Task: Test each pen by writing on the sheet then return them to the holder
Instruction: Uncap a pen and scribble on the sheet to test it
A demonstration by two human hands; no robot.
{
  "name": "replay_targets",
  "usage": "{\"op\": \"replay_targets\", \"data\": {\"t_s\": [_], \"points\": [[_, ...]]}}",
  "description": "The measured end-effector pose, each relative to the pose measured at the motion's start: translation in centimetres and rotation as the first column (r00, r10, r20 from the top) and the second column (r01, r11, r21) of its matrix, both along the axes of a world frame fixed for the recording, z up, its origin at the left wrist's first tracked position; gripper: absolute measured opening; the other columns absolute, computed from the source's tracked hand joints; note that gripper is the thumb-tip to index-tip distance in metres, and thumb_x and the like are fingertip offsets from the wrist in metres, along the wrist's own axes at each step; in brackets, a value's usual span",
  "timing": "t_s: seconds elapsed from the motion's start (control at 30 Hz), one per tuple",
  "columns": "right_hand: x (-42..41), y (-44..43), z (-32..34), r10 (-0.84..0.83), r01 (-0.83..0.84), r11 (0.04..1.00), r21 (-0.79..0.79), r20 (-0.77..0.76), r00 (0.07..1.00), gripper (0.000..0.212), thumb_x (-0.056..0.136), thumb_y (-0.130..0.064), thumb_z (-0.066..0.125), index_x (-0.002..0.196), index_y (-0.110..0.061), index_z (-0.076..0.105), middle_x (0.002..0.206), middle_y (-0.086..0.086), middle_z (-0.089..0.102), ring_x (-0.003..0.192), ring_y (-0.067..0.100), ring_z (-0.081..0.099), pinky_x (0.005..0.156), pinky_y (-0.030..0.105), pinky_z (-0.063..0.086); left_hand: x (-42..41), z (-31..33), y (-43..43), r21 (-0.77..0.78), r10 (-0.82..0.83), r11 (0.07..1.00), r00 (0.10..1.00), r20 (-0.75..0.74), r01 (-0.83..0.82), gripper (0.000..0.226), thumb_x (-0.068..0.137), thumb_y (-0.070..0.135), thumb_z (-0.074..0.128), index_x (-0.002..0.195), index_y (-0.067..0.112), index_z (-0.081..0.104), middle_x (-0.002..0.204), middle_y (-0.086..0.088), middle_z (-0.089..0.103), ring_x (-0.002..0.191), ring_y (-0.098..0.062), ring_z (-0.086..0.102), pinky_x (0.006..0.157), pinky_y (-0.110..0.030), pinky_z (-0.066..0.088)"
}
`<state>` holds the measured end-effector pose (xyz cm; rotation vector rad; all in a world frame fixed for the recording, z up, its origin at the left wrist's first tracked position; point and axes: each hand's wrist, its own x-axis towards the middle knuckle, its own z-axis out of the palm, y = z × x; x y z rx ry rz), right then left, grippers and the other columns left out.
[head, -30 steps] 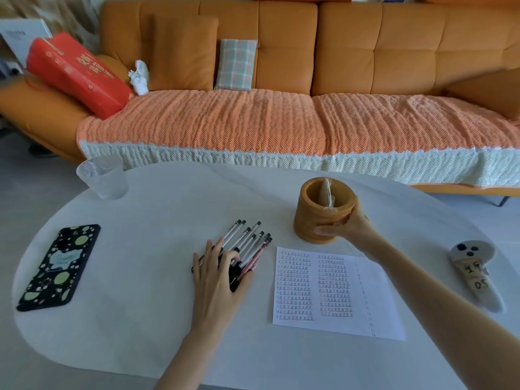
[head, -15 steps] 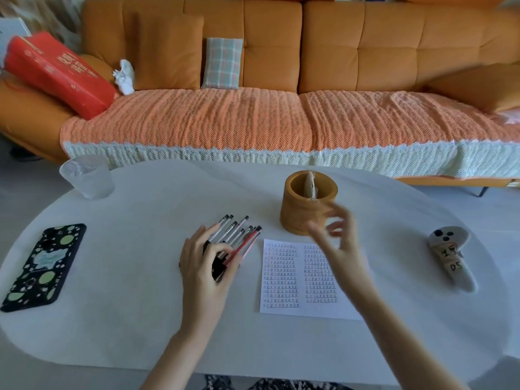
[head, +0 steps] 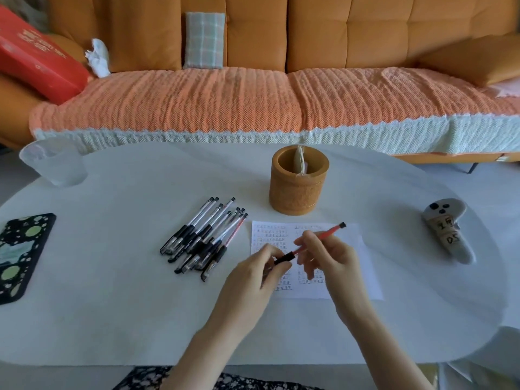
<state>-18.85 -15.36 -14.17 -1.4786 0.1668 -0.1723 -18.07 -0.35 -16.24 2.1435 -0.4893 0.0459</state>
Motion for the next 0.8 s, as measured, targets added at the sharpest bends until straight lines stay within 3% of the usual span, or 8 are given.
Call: {"op": "replay_targets", "data": {"t_s": [0.2, 0.33, 0.4, 0.47, 0.5, 0.53, 0.63, 0.8], "points": [[0.4, -0.4, -0.7, 0.103, -0.103, 0.993, -0.050, -0.003, 0.995, 0.012, 0.086, -0.010, 0.066, 0.079, -0.001, 0.063, 0.058, 0.004, 0.061, 0.047, 0.014, 0.049, 0.045, 0.021, 0.040, 0.6, -0.6, -0.4, -0.015, -0.088, 0.996, 0.994, -0.065, 0.088, 0.019, 0.098, 0.035, 0.040, 0.103, 0.030, 0.058, 0.094, 0.018, 0.064, 0.088, -0.003, 0.060, 0.076, -0.029, 0.049], [0.7, -0.8, -0.8, 0.127, -0.127, 0.991, -0.040, 0.002, 0.992, 0.014, 0.086, -0.010, 0.065, 0.074, -0.005, 0.060, 0.058, 0.004, 0.059, 0.047, 0.015, 0.047, 0.046, 0.022, 0.039, 1.9, 0.3, -0.5, -0.051, -0.164, 0.986, 0.978, -0.131, 0.159, 0.018, 0.097, 0.026, 0.044, 0.101, 0.024, 0.062, 0.078, 0.022, 0.059, 0.073, 0.001, 0.053, 0.067, -0.015, 0.038], [0.7, -1.1, -0.8, 0.137, -0.137, 0.990, -0.009, 0.007, 0.990, 0.014, 0.086, -0.012, 0.063, 0.076, -0.005, 0.058, 0.056, 0.002, 0.059, 0.046, 0.014, 0.047, 0.046, 0.020, 0.040, 2.2, 0.6, -0.5, -0.079, -0.196, 0.979, 0.969, -0.154, 0.185, 0.018, 0.097, 0.032, 0.045, 0.097, 0.025, 0.062, 0.074, 0.008, 0.061, 0.064, -0.011, 0.051, 0.062, -0.029, 0.041], [0.6, -1.3, -0.7, 0.152, -0.152, 0.988, 0.002, 0.019, 0.988, 0.017, 0.083, -0.017, 0.064, 0.077, -0.003, 0.056, 0.057, 0.002, 0.060, 0.047, 0.015, 0.048, 0.047, 0.021, 0.041, 2.2, 0.8, -0.7, -0.103, -0.228, 0.972, 0.953, -0.199, 0.211, 0.023, 0.093, 0.044, 0.043, 0.096, 0.030, 0.060, 0.080, -0.013, 0.062, 0.069, -0.030, 0.052, 0.067, -0.046, 0.044], [0.6, -1.3, -0.7, 0.158, -0.158, 0.987, 0.006, 0.024, 0.987, 0.019, 0.081, -0.020, 0.063, 0.077, -0.002, 0.056, 0.057, 0.003, 0.060, 0.047, 0.014, 0.049, 0.048, 0.022, 0.041, 2.3, 0.9, -0.6, -0.107, -0.241, 0.969, 0.945, -0.220, 0.223, 0.025, 0.091, 0.047, 0.042, 0.097, 0.031, 0.061, 0.082, -0.014, 0.063, 0.071, -0.032, 0.053, 0.069, -0.048, 0.044], [0.6, -1.3, -0.8, 0.160, -0.160, 0.987, 0.010, 0.029, 0.987, 0.020, 0.080, -0.021, 0.063, 0.077, -0.002, 0.056, 0.057, 0.003, 0.060, 0.047, 0.014, 0.049, 0.048, 0.022, 0.041, 2.4, 0.9, -0.5, -0.117, -0.256, 0.965, 0.938, -0.232, 0.235, 0.026, 0.092, 0.047, 0.043, 0.097, 0.030, 0.062, 0.078, -0.008, 0.063, 0.069, -0.029, 0.053, 0.068, -0.045, 0.043], [0.6, -1.3, -1.0, 0.167, -0.167, 0.986, 0.020, 0.038, 0.985, 0.017, 0.080, -0.021, 0.063, 0.075, -0.005, 0.057, 0.058, 0.005, 0.061, 0.048, 0.016, 0.049, 0.048, 0.022, 0.042, 2.8, 1.1, -0.3, -0.168, -0.289, 0.954, 0.916, -0.279, 0.249, 0.022, 0.097, 0.029, 0.046, 0.096, 0.019, 0.065, 0.059, 0.021, 0.055, 0.057, 0.002, 0.048, 0.059, -0.013, 0.033], [0.5, -1.3, -1.3, 0.168, -0.169, 0.985, 0.023, 0.050, 0.985, 0.018, 0.080, -0.021, 0.062, 0.076, -0.005, 0.057, 0.060, 0.008, 0.061, 0.049, 0.017, 0.049, 0.048, 0.022, 0.042, 2.8, 1.1, -0.3, -0.220, -0.318, 0.941, 0.892, -0.322, 0.256, 0.024, 0.096, 0.024, 0.046, 0.096, 0.010, 0.065, 0.049, 0.025, 0.051, 0.049, 0.006, 0.046, 0.053, -0.006, 0.032]]}}
